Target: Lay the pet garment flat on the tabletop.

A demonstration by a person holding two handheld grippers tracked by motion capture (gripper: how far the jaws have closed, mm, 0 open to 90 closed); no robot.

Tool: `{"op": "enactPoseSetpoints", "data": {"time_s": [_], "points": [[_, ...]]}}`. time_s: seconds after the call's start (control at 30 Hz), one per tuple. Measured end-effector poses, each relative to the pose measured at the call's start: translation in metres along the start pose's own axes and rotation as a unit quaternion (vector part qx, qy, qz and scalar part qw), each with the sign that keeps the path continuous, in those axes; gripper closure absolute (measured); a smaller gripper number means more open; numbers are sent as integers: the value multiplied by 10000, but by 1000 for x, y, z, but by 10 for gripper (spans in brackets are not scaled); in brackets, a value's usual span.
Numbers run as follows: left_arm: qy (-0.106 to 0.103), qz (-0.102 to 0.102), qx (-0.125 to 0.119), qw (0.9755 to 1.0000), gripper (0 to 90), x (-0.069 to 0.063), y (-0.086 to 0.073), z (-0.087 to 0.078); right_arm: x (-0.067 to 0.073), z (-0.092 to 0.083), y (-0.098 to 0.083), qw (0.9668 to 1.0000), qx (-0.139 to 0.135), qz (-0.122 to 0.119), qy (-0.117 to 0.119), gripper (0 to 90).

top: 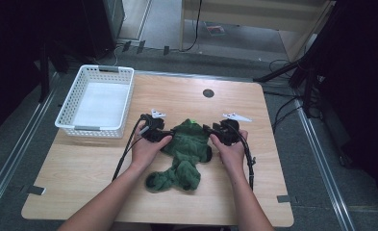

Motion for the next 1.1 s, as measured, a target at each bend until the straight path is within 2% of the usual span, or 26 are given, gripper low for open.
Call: {"op": "enactPoseSetpoints", "data": {"time_s": [0.07,0.13,0.17,0.2,0.23,0.3,0.33,0.4,0.5,0.53,0.57,0.6,0.67,0.7,0.73,0.77,0.8,0.9,0.93,1.0,1.07,1.1], "points": [[-67,79,92,9999,500,-1,-1,4,8,7,-5,9997,147,-195,75,483],[-126,304,117,9994,562,-5,-2,7,10,17,-14,9981,507,-363,-13,521],[-138,472,92,9987,638,-8,-2,9,8,24,-20,9963,702,-442,-212,661],[-138,472,92,9987,678,-8,-2,9,8,24,-20,9963,702,-442,-212,661],[-145,565,21,9983,678,-8,-1,9,7,25,-21,9961,712,-468,-236,738],[-176,582,40,9981,788,-6,-2,10,8,27,-21,9966,683,-421,-204,838],[-188,599,51,9980,849,-4,-3,10,8,28,-20,9966,672,-424,-203,854],[-99,560,53,9984,900,1,-1,9,11,31,-18,9967,686,-417,-150,860],[163,491,18,9987,900,11,2,6,14,36,-13,9956,650,-602,-304,868],[244,461,1,9986,900,15,3,4,14,36,-13,9956,650,-602,-304,868],[324,382,-38,9987,900,20,5,3,10,38,-10,9951,629,-613,-463,870],[366,321,-48,9988,900,23,6,3,10,38,-10,9951,629,-613,-463,870],[309,242,42,9992,892,26,4,3,5,38,-8,9945,624,-624,-573,826],[237,183,85,9995,837,26,3,3,3,36,-8,9948,628,-551,-575,783],[179,103,83,9998,740,26,4,2,2,34,-7,9963,610,-386,-457,741],[75,18,24,10000,669,25,6,0,3,32,-4,9977,561,-237,-312,713],[-21,-49,-80,10000,645,24,8,-2,4,29,-2,9985,482,-156,-194,692],[-35,-257,-282,9993,596,26,17,-6,10,30,7,9990,371,-207,-145,627],[-58,-314,-294,9991,599,27,18,-6,12,33,12,9991,300,-214,-192,617],[-42,-266,-259,9993,626,25,18,-4,13,35,13,9993,284,-194,-173,617],[17,28,-122,9999,720,23,13,0,14,42,11,9990,363,-158,-197,656],[25,169,-37,9998,810,21,10,1,13,45,8,9985,451,-202,-230,707]]}}
Point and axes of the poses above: each handheld gripper's, and its own axes: z roughly forward along the jaws, y roughly out of its top, x roughly to its left, the point moved 9 cm from there along z, roughly forward along the jaws, and after that the axes turned 1 degree about -z, right-handed, at the moved point
